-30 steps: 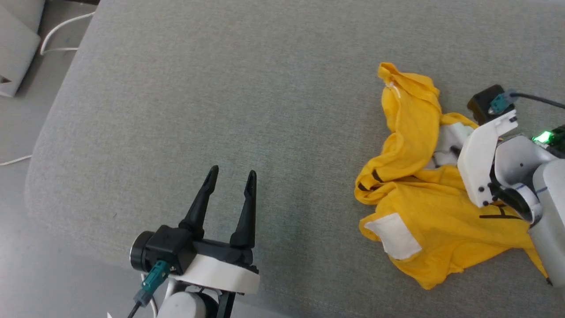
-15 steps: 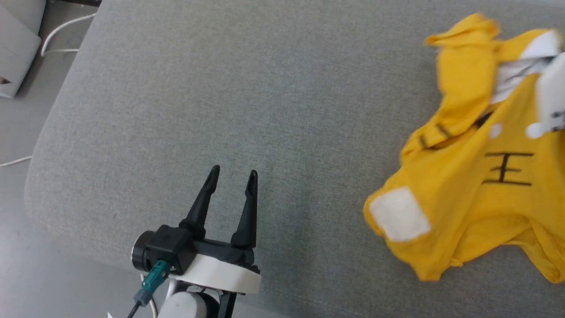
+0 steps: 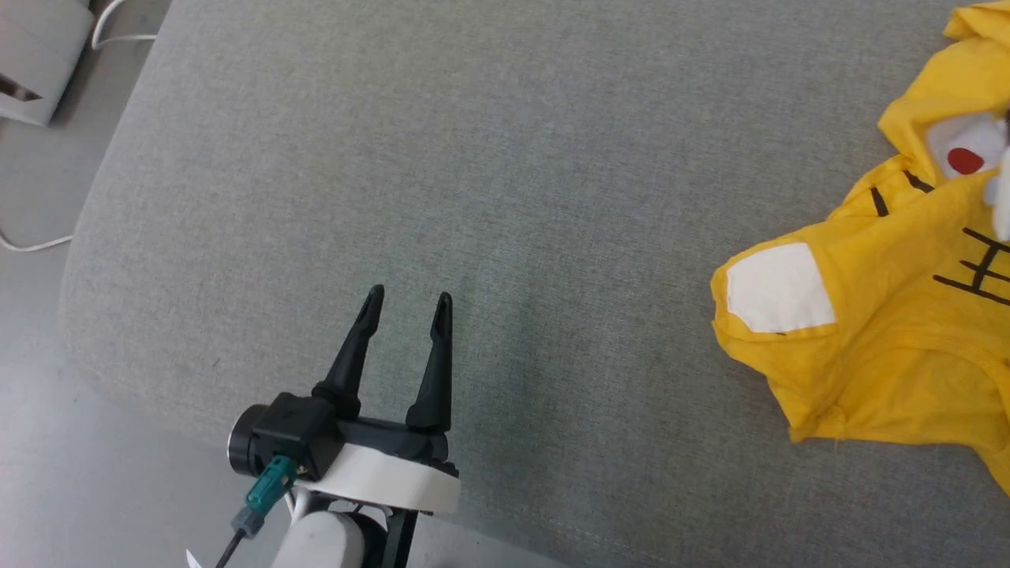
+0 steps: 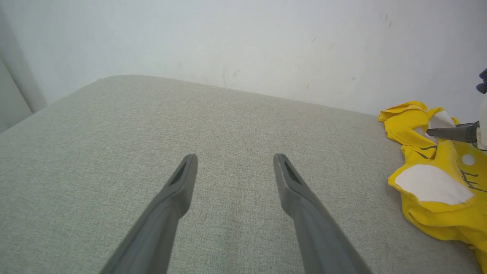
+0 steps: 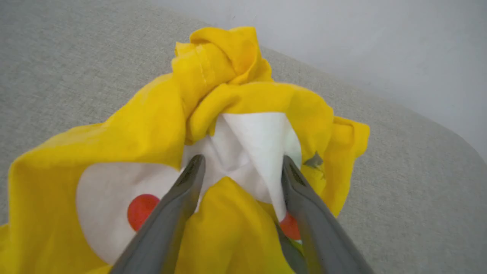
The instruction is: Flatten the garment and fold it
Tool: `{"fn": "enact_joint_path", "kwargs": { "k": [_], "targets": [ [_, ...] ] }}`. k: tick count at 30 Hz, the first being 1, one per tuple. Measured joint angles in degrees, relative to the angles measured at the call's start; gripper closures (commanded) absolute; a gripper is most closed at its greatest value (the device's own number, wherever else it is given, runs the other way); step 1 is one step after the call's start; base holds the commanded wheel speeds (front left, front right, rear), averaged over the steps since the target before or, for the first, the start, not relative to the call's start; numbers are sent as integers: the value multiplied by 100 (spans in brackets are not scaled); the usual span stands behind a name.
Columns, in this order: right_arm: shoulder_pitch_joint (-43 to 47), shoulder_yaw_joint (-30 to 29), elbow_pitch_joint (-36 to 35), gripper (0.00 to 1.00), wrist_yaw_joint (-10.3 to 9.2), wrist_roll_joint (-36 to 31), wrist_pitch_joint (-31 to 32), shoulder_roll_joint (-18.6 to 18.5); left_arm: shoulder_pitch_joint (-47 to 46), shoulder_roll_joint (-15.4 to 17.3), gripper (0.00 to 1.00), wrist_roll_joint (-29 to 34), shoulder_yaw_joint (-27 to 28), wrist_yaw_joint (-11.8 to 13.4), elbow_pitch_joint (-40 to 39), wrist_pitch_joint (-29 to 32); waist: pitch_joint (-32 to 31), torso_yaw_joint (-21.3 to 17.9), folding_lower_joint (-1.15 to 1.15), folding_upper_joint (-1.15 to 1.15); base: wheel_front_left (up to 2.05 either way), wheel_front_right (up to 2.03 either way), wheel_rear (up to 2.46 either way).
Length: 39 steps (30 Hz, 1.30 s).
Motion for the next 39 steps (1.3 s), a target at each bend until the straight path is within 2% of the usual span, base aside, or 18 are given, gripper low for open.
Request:
{"fn": "enact_joint_path", "kwargs": {
  "k": [5,10,15,18,22,32,33,34,35,36,39],
  "targets": [
    [-66,658,-182,0,0,417,458,59,5,-1,0,0,58,-1,29,0,-141,-128,0,0,0,0,0],
    [-174,1352,-1058,0,0,1151,1055,-56,40,-1,0,-1,75,-2,55,0,-429,-284,-1,0,0,0,0],
    [-175,1735,-1898,0,0,1880,1796,2,94,-2,0,-1,104,1,53,0,-665,-407,-2,0,0,0,0],
    [26,1764,-1974,0,0,2141,2518,130,143,-1,0,-1,85,1,53,0,-745,-434,-2,0,0,0,0],
    [453,1539,-1805,0,0,2067,3257,241,144,-1,0,-11,-15,-2,44,0,-741,-354,-1,0,0,0,0],
    [812,589,-1174,0,-1,1101,3065,637,113,-1,0,-138,-210,-2,87,0,-532,129,0,0,0,0,0],
    [830,539,-1101,18,-1,1034,3050,662,111,-1,0,-157,-220,-2,91,0,-508,175,-1,0,0,0,0],
    [829,480,-1062,56,-1,971,2994,687,109,-1,0,-163,-224,-2,98,0,-485,218,-1,0,0,0,0],
    [819,442,-1042,75,-1,912,2941,693,109,-1,0,-164,-229,-1,100,0,-463,259,-1,0,0,0,0],
    [814,434,-1023,100,-2,868,2892,693,109,-1,0,-164,-232,0,103,0,-444,293,-1,0,0,0,0],
    [775,424,-965,100,-2,804,2683,717,108,-1,0,-191,-240,3,124,0,-420,368,0,0,0,0,0]
  ]
}}
